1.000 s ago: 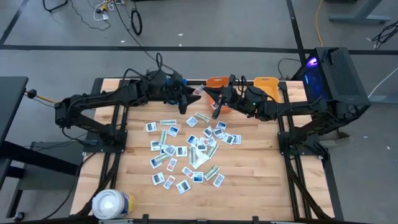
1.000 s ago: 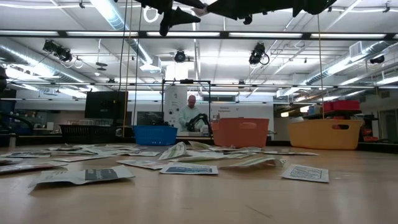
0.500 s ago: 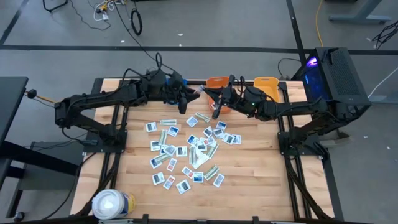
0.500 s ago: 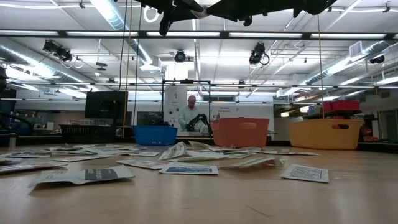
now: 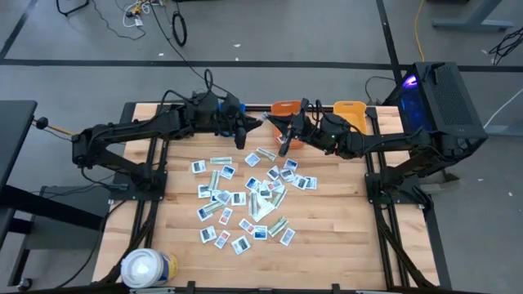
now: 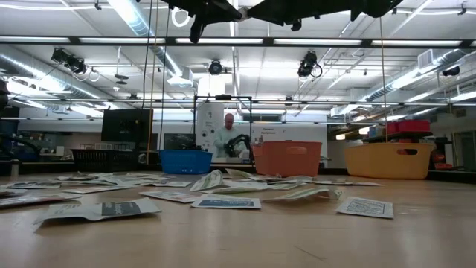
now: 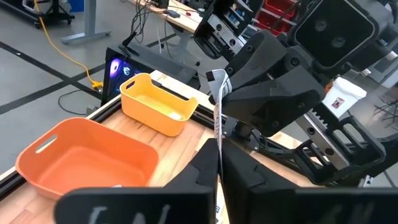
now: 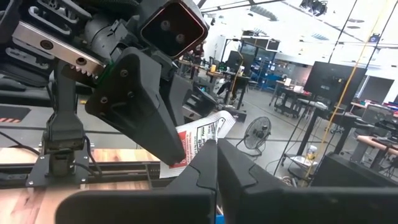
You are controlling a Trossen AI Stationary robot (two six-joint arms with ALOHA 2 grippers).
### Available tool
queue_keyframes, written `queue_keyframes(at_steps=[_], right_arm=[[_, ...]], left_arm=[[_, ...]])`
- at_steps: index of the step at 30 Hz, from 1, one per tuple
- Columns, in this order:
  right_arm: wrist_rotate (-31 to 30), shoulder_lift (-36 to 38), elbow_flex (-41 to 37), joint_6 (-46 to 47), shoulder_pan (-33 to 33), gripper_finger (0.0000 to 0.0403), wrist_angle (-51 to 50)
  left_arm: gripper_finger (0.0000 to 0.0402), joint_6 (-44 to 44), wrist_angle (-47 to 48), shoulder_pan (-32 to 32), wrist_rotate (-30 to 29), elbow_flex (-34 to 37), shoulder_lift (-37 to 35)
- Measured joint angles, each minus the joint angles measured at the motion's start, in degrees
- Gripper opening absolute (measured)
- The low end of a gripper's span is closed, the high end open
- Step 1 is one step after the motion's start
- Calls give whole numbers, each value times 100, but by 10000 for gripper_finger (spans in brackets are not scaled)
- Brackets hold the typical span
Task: Pick & Place First Aid Supplies
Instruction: Put the ointment pack into the blue bin
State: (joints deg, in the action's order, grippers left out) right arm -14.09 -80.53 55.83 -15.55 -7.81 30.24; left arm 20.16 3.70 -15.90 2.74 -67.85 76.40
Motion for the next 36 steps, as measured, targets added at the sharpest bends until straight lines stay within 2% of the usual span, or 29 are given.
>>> queue_keyframes(at_steps=[5, 11, 17, 20, 24, 29, 36], right_arm=[[-2, 0, 0, -74, 0, 22, 29], [-65, 2, -2, -282, 2, 98, 291], [-1362, 2, -2, 180, -12, 184, 542], [-1713, 0, -2, 330, -61, 209, 571], [-1746, 2, -2, 578, -125, 224, 482], [-1743, 2, -2, 786, -162, 222, 110], [-1370, 2, -2, 823, -155, 207, -399]], left_arm=[[6, 0, -2, 0, -7, 0, 0], [4, -136, -9, 0, -14, 0, 0], [3, -136, -13, 0, -13, 0, 0], [4, -143, 1, -23, -12, 0, -32], [3, -151, -26, -197, -36, -2, -147], [3, -133, 46, -634, -205, -7, -232], [4, -133, 1179, -1346, -428, -5, -173]])
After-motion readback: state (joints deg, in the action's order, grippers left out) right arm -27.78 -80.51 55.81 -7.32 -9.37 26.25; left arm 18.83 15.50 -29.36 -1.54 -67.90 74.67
